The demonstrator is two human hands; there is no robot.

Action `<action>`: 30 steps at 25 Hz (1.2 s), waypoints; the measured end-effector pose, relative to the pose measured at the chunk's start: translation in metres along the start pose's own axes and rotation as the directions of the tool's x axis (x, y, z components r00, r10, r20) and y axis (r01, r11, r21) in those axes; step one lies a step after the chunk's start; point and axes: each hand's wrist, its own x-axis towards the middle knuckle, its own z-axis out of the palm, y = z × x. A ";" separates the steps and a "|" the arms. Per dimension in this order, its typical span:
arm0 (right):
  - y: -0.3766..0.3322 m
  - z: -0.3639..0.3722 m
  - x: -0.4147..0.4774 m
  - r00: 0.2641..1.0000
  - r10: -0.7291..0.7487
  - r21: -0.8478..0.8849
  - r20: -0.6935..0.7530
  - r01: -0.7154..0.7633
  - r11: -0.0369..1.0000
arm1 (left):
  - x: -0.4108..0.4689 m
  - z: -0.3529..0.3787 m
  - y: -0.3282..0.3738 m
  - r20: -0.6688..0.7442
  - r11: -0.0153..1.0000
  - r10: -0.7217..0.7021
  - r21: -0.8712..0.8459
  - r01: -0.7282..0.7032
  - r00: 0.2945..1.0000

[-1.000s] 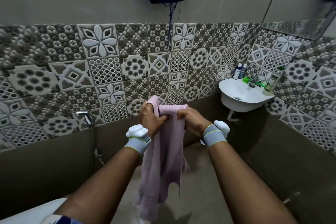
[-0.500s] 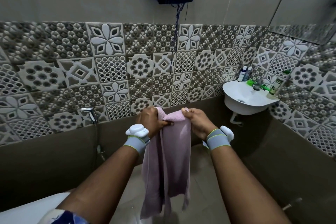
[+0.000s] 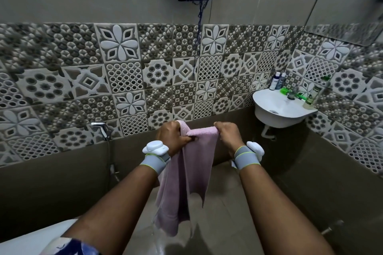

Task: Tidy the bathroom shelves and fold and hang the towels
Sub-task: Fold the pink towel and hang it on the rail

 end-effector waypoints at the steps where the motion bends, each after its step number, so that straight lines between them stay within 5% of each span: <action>1: -0.001 0.001 -0.002 0.999 -0.031 0.110 0.030 0.028 0.994 | 0.000 -0.002 0.001 0.004 0.999 -0.010 -0.049 0.011 1.000; 3: -0.004 0.001 -0.004 0.997 -0.058 0.271 0.056 0.041 0.962 | 0.001 -0.007 -0.002 0.015 0.977 -0.039 -0.207 0.041 0.999; 6: -0.008 -0.003 0.000 0.972 -0.162 0.189 -0.169 0.194 0.963 | 0.004 -0.011 -0.007 -0.059 0.918 -0.148 -0.379 0.115 0.987; 10: -0.014 -0.003 0.003 0.836 -0.335 -0.120 -0.435 0.314 0.942 | 0.009 -0.018 -0.005 0.016 0.945 -0.291 -0.149 0.290 0.956; 15: -0.009 0.027 -0.004 0.869 -0.478 -0.284 -0.128 0.430 0.857 | 0.007 -0.007 0.019 0.162 0.946 -0.274 -0.134 0.296 0.948; 19: -0.016 0.045 -0.013 0.829 -0.539 -0.260 -0.147 0.494 0.830 | 0.024 0.019 0.008 0.194 0.980 -0.090 -0.160 0.122 0.977; 22: -0.017 0.041 -0.017 0.861 -0.465 -0.121 -0.205 0.449 0.885 | 0.023 0.008 0.021 0.346 0.989 -0.098 -0.074 0.131 0.933; 25: -0.016 0.038 -0.022 0.908 -0.398 0.034 -0.132 0.406 0.913 | 0.019 0.000 0.034 0.352 0.993 -0.094 -0.034 0.113 0.931; 30: -0.020 0.033 -0.026 0.918 -0.395 0.034 0.023 0.394 0.918 | 0.019 -0.001 0.032 0.402 0.985 -0.011 -0.153 0.079 0.916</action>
